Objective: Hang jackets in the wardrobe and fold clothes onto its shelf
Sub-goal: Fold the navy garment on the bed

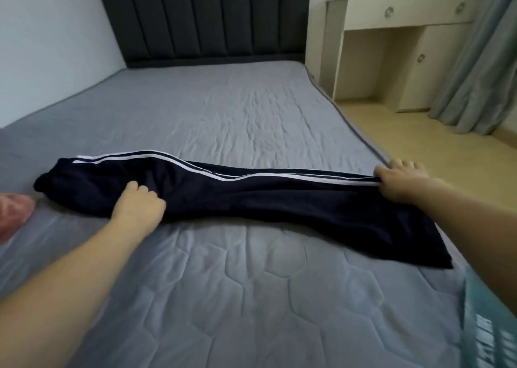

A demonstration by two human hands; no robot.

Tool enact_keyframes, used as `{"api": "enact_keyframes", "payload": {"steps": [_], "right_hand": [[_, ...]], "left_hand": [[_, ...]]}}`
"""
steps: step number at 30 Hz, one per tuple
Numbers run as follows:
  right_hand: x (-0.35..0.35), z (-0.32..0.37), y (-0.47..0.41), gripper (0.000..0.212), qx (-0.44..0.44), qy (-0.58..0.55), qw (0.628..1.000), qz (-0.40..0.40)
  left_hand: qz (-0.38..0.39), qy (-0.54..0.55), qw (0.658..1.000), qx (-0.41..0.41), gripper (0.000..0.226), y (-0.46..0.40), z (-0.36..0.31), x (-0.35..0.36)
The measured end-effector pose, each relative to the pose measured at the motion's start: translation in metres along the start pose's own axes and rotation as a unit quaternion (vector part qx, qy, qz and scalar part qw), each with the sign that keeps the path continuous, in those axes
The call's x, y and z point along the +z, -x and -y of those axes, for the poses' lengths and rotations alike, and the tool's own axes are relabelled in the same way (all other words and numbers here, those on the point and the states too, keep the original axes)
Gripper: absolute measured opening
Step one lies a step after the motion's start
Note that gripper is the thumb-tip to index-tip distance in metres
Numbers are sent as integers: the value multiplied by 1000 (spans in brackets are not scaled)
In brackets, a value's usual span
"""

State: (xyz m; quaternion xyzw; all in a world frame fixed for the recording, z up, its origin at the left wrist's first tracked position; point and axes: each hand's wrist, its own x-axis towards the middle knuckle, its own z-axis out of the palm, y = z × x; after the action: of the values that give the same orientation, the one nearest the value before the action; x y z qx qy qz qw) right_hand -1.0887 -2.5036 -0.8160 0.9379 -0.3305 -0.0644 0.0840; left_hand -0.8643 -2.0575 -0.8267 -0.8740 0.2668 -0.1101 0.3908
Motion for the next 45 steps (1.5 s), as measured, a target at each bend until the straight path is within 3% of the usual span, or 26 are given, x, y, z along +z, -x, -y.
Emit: {"api": "enact_keyframes", "payload": {"steps": [1, 3, 5, 7, 9, 11, 13, 16, 19, 22, 23, 25, 28, 30, 32, 34, 35, 36, 38, 41, 43, 45], "right_hand": [[6, -7, 1, 55, 24, -24, 999, 16], [29, -22, 12, 80, 107, -175, 977, 54], [51, -35, 23, 97, 179, -320, 928, 66], [60, -51, 25, 93, 197, -365, 908, 57], [63, -63, 23, 80, 186, -388, 902, 47], [62, -67, 17, 70, 164, -405, 899, 37], [60, -63, 6, 68, 140, -384, 912, 24], [55, -46, -9, 69, 137, -323, 936, 38], [58, -28, -16, 50, 87, -169, 982, -15], [62, -19, -23, 36, -1, -81, 996, -43], [59, -22, -28, 34, -9, -100, 995, -23], [43, -38, -38, 29, 30, -257, 966, 5], [30, -65, -48, 24, 142, -497, 856, -23], [35, -72, -44, 27, 184, -545, 818, -11], [34, -72, -31, 33, 187, -634, 741, 115], [30, -76, -16, 35, 157, -662, 696, 232], [28, -76, -12, 32, 134, -652, 698, 263], [28, -77, -7, 26, 120, -640, 709, 272], [28, -72, 3, 15, 118, -619, 736, 246], [18, -69, 8, 22, 155, -649, 729, 151], [5, -80, 8, 21, 203, -660, 716, 97], [-4, -95, 11, 17, 228, -638, 732, 74]], "left_hand": [[63, 37, 997, -6, 49, 12, -7, -4], [139, 206, 966, 69, 79, 31, -42, -32], [170, 386, 893, 155, 97, 33, -89, -70], [143, 480, 850, 163, 82, 13, -122, -110], [65, 577, 809, 89, 36, -18, -136, -140], [10, 627, 778, 36, 16, -55, -140, -150], [41, 578, 815, 33, 35, -84, -135, -147], [67, 381, 922, 24, 50, -110, -119, -121], [73, 278, 958, -9, 51, -126, -100, -86], [81, 196, 977, 28, 39, -138, -95, -64], [83, 198, 976, 43, 33, -143, -93, -64], [51, 213, 975, 31, 28, -157, -86, -70], [-63, 202, 975, -59, 31, -177, -80, -83], [-22, 225, 972, -63, 44, -175, -96, -96], [0, 332, 942, -48, 51, -160, -130, -112], [-45, 511, 858, -19, 51, -126, -167, -130], [-95, 552, 828, 24, 53, -103, -180, -136], [-154, 537, 825, 86, 56, -77, -194, -140], [-265, 393, 864, 171, 58, -33, -213, -139], [-264, 284, 903, 187, 43, -20, -211, -153], [-300, 270, 890, 212, 34, -27, -204, -172], [-319, 387, 842, 200, 34, -32, -196, -189]]}}
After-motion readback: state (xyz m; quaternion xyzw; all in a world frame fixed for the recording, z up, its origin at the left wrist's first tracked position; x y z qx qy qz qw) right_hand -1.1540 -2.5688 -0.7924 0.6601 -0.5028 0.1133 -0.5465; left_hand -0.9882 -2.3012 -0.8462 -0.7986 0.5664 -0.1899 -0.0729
